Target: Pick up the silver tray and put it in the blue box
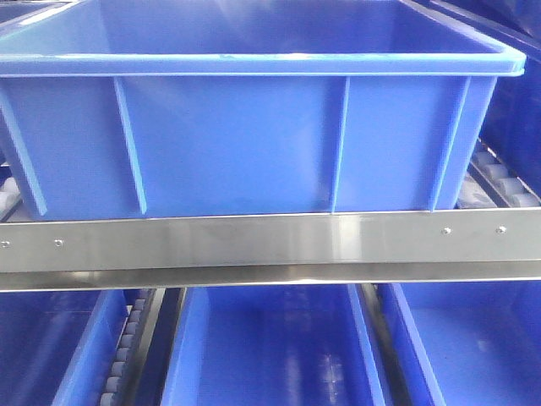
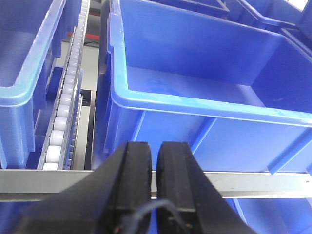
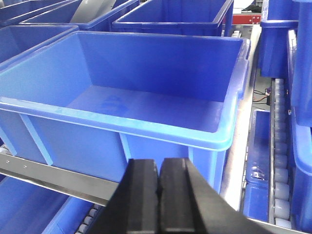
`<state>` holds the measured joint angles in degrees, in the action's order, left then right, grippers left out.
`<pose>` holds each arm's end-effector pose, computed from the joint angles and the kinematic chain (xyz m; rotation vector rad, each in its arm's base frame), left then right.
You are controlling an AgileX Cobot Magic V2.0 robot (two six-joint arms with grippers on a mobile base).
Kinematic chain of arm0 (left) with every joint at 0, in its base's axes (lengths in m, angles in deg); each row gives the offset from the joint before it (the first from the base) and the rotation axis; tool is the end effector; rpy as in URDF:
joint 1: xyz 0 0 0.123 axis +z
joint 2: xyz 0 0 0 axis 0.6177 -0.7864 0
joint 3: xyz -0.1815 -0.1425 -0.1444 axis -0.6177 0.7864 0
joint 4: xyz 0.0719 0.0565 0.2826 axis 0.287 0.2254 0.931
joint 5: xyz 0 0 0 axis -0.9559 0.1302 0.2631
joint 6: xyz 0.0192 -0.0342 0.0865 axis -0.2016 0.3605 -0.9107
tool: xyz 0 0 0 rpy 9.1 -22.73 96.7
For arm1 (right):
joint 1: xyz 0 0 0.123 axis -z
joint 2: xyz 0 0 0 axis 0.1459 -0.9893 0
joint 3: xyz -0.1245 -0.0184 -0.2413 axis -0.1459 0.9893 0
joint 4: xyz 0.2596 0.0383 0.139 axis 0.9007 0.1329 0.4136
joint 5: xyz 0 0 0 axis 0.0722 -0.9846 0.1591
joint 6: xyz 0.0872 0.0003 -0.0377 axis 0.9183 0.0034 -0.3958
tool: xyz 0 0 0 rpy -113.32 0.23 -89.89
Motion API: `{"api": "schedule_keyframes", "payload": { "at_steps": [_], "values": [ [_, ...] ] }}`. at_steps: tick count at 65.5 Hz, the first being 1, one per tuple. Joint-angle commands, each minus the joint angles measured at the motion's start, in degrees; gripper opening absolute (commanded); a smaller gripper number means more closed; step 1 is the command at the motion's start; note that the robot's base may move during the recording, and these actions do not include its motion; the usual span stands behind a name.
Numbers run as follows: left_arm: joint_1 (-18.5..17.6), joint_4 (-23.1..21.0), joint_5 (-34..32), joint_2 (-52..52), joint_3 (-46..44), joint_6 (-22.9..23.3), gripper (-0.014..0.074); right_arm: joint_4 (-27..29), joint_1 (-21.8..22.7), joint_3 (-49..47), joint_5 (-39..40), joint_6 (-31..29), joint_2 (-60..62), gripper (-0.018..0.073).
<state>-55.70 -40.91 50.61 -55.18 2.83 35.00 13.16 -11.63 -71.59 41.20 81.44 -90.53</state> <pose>0.1269 -0.0376 0.2930 0.0754 1.6774 -0.3565 0.1390 0.0513 0.2945 -0.2195 1.5960 0.3407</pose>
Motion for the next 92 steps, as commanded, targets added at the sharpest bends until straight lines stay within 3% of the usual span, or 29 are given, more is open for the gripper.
{"api": "schedule_keyframes", "payload": {
  "at_steps": [1, 18, 33, 41, 48, 92],
  "values": [
    [-0.4, 0.2, -4.3, -0.3, -1.5, 0.3, 0.0011, -0.5, 0.1, -1.5, 4.5, -0.7, -0.2, 0.0053],
    [-0.4, 0.2, -4.3, -0.3, -1.5, 0.3, 0.0011, -0.5, 0.5, -0.1, 4.6, -0.7, 0.5, 0.0053],
    [-0.4, 0.2, -4.3, -0.3, -1.5, 0.3, 0.0011, -3.8, 15.6, 9.8, 6.2, -0.7, 13.5, 0.0053],
    [-0.4, 0.2, -4.3, -0.3, -1.5, 0.3, 0.0011, -3.8, 19.8, 16.4, 6.2, -0.7, 21.0, 0.0053],
    [-0.4, 0.2, -4.2, -0.3, -1.5, 0.3, 0.0011, -3.8, 19.9, 21.1, 9.2, -0.6, 21.5, 0.0053],
    [-0.3, 0.2, -4.3, -0.3, -1.5, 0.3, 0.0011, -3.8, 19.9, 21.0, 8.3, -0.6, 21.6, 0.0053]
  ]
}}
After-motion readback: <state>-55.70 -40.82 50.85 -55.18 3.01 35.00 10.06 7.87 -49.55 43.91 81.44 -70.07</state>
